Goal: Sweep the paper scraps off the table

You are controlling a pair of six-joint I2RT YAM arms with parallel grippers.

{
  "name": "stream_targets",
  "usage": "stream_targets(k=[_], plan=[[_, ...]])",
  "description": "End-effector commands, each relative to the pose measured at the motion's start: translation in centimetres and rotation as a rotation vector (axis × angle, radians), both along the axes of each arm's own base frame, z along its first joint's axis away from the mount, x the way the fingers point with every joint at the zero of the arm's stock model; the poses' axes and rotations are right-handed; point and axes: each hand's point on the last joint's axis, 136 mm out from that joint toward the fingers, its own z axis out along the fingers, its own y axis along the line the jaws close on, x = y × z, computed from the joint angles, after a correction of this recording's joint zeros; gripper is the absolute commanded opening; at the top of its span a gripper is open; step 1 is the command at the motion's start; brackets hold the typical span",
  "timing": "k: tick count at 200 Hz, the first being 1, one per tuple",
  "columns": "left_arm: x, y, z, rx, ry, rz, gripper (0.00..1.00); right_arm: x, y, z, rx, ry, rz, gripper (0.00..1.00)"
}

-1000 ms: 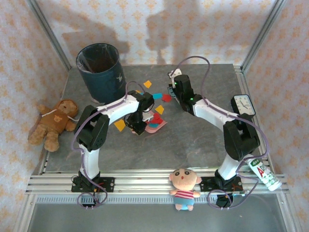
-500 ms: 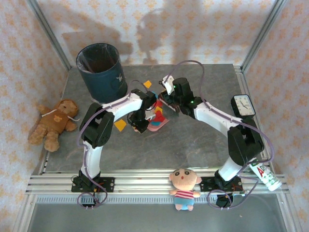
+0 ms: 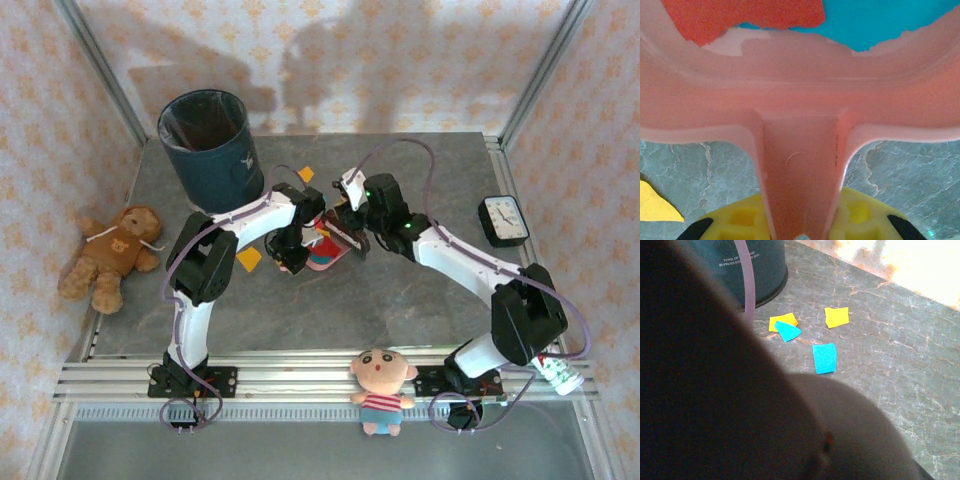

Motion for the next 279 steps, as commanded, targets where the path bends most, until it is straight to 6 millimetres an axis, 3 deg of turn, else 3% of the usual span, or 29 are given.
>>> stream_targets(k=[1, 81, 121, 156, 211, 279], plan=[[-1.2, 0.3, 0.5, 0.000, 0.042, -0.003, 0.00, -1.6, -0.7, -1.0, -0.007, 0.064, -0.025, 0.00], [-1.4, 0.4, 1.7, -0.032, -0.040, -0.024, 0.00, -1.0, -3.3, 3.1, 0.073, -0.052, -0.189, 0.00], [-2.7, -0.3, 1.5, -0.068, 0.003, -0.067, 0.00, -0.2, -4.8, 3.5, 0.066, -0.088, -0.280, 0.00], [-3.9, -1.1, 0.8, -0.089, 0.055, -0.112, 0.00, 1.0, -4.0, 2.8, 0.068, -0.070, -0.294, 0.00], [-4.2, -1.3, 0.4, -0.082, 0.071, -0.119, 0.00, 2.4, -2.1, 1.6, 0.084, -0.032, -0.262, 0.00], [-2.9, -0.7, 0.0, -0.029, 0.015, -0.089, 0.00, -0.7, -0.9, 0.3, 0.067, 0.073, -0.111, 0.00]])
